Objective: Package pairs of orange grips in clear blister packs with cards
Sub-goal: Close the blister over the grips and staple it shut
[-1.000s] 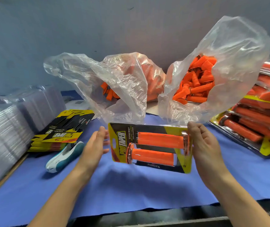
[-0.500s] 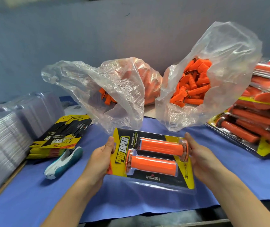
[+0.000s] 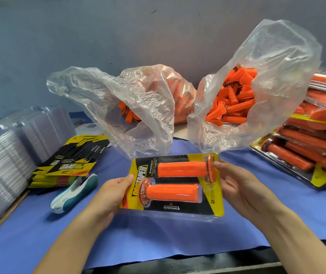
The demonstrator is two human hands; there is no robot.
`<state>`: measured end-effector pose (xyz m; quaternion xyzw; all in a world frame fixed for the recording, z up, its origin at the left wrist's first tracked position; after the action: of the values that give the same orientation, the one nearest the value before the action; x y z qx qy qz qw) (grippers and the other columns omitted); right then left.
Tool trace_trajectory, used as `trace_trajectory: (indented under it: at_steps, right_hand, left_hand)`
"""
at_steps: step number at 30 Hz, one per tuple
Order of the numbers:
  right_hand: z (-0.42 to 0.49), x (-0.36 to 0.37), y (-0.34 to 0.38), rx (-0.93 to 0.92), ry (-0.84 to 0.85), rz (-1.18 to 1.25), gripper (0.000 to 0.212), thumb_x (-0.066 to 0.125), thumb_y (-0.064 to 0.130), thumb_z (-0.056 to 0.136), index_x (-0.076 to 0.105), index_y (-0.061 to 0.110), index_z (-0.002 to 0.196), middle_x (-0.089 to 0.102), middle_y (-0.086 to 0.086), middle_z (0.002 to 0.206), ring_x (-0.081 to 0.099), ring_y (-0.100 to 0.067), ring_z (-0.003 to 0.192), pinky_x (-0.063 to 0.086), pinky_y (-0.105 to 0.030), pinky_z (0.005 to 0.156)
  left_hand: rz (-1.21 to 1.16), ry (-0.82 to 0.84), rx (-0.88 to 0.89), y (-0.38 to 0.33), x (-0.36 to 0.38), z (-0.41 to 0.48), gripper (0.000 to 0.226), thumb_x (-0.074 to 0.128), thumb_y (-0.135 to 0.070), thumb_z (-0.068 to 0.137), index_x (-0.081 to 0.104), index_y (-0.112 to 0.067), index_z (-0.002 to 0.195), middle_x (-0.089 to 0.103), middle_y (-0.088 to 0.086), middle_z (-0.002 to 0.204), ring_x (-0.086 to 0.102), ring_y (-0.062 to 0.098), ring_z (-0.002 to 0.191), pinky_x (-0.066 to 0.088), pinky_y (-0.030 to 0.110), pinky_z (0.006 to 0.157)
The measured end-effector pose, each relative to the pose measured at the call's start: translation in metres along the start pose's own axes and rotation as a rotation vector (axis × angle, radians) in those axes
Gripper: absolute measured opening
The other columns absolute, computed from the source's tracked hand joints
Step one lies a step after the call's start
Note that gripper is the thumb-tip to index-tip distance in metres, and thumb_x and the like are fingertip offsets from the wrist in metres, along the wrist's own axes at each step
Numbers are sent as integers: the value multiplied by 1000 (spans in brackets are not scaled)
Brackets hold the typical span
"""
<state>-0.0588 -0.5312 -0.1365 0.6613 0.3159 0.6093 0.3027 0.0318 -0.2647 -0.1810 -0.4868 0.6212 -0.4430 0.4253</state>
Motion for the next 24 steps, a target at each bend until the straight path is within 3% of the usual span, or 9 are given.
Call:
trace_trajectory:
  at_steps: [3, 7, 13, 17, 21, 24]
  right_hand:
    - [-9, 19, 2, -25, 151, 58, 51, 55, 4, 91, 45, -6, 140, 53, -25, 139, 50, -34, 132, 44, -44, 106]
    - [-17, 32, 5, -46, 233, 103, 49, 51, 0, 92, 45, 1, 141, 58, -22, 134, 63, -27, 115, 56, -37, 90]
    - [-20, 35, 6, -48, 256, 110, 49, 49, -2, 94, 43, 2, 143, 56, -22, 136, 62, -27, 115, 56, -38, 92]
    - [-16, 29, 4, -46, 228, 81, 49, 52, 2, 94, 44, 4, 142, 58, -21, 136, 54, -31, 127, 54, -39, 96]
    - [-6, 11, -1, -63, 52, -58, 38, 47, 9, 97, 54, 4, 135, 58, -24, 132, 53, -39, 127, 52, -48, 97]
    - [4, -12, -8, -26, -125, -111, 33, 46, 18, 100, 63, 7, 126, 66, -22, 121, 63, -38, 112, 57, -48, 86]
  left_hand:
    - [36, 17, -12, 6, -4, 5, 40, 45, -31, 104, 70, 0, 107, 74, 21, 99, 72, 35, 91, 60, 44, 79]
    - [52, 52, -1, 9, -5, 9, 41, 46, -34, 103, 74, -3, 102, 76, 17, 96, 74, 24, 80, 59, 31, 62]
    - [33, 87, -12, 10, -6, 7, 42, 46, -38, 102, 77, -8, 101, 75, 16, 99, 73, 26, 85, 58, 34, 68]
    - [59, 79, -3, 5, -5, 2, 43, 46, -37, 103, 73, -4, 108, 74, 19, 102, 72, 34, 96, 57, 50, 88]
    - [-86, 8, 93, -16, -3, -9, 36, 50, -28, 101, 68, 1, 113, 72, 24, 105, 69, 34, 91, 58, 47, 80]
    - [-284, 60, 185, -39, 3, -28, 36, 60, -28, 90, 68, -1, 112, 74, 19, 99, 72, 25, 80, 62, 44, 71]
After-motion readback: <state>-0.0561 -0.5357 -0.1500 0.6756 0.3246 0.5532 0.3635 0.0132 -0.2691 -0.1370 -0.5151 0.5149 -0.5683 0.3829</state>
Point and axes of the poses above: each hand's wrist, its own z-axis towards the middle knuckle, its own x-axis out of the palm, y = z × x, the point moved 6 cm from there along z, towards the middle knuckle
